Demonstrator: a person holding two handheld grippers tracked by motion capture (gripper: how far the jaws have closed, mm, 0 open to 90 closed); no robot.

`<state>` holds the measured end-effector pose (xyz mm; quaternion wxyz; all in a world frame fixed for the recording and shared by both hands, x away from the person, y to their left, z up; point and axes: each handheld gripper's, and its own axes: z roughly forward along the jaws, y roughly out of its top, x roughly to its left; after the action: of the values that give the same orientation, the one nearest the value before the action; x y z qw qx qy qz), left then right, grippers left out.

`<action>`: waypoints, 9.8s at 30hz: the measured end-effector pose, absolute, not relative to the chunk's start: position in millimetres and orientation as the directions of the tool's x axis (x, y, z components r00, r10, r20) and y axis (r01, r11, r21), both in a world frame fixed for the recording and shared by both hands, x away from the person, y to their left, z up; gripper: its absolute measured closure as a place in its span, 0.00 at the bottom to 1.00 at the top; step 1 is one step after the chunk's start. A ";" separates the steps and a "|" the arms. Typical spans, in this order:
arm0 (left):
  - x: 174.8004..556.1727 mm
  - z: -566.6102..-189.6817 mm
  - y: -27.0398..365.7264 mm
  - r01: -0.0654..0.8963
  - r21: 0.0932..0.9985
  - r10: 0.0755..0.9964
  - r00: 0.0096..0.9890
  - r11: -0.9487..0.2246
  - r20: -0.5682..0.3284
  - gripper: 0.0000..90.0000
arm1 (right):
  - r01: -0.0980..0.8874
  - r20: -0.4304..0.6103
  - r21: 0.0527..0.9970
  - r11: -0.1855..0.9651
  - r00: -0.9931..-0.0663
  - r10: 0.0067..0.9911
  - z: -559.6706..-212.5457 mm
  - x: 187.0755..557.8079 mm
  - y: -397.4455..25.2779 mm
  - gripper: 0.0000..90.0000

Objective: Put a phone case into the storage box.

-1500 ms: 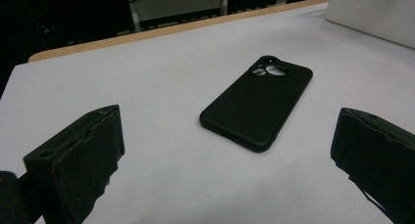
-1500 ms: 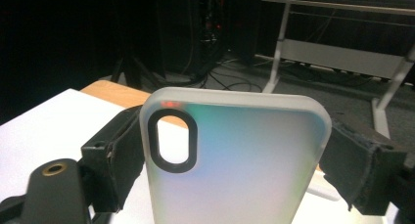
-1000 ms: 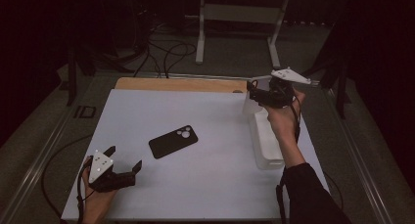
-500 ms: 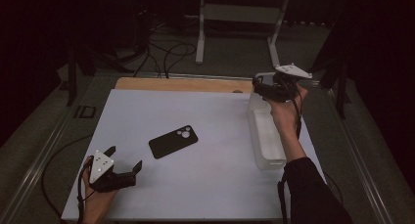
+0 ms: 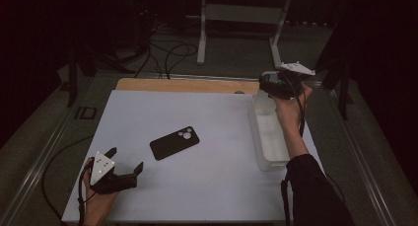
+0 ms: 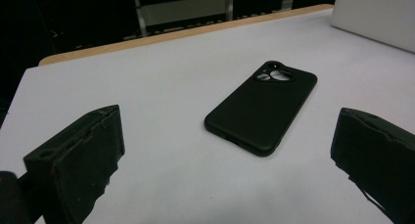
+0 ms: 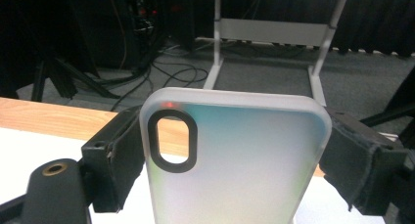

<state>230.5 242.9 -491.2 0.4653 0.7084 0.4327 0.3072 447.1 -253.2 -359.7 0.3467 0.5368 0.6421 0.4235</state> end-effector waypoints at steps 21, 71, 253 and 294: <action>230.0 -491.5 242.1 0.327 0.925 0.900 0.434 -0.193 0.035 0.00 | 0.480 -0.020 0.873 0.084 -0.136 0.990 -387.8 476.0 -257.7 0.19; 229.6 -491.5 242.5 0.327 0.924 0.901 0.433 -0.196 0.038 0.00 | 0.612 -0.047 0.784 0.103 -0.107 0.993 -436.8 500.9 -249.7 0.18; 346.3 -523.8 167.1 0.610 0.685 0.824 0.566 -0.397 -0.026 1.00 | 0.250 0.052 0.962 0.111 -0.567 0.822 -462.6 252.2 -271.3 0.10; 236.6 -476.5 245.0 0.336 0.932 0.880 0.473 -0.138 -0.041 0.01 | 0.207 -0.017 0.962 0.176 -0.602 0.798 -470.4 244.3 -270.0 0.10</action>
<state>236.6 245.0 -476.5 0.4935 0.7021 0.4332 0.2754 244.3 -270.0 -470.4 0.2752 0.3510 0.7158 0.5374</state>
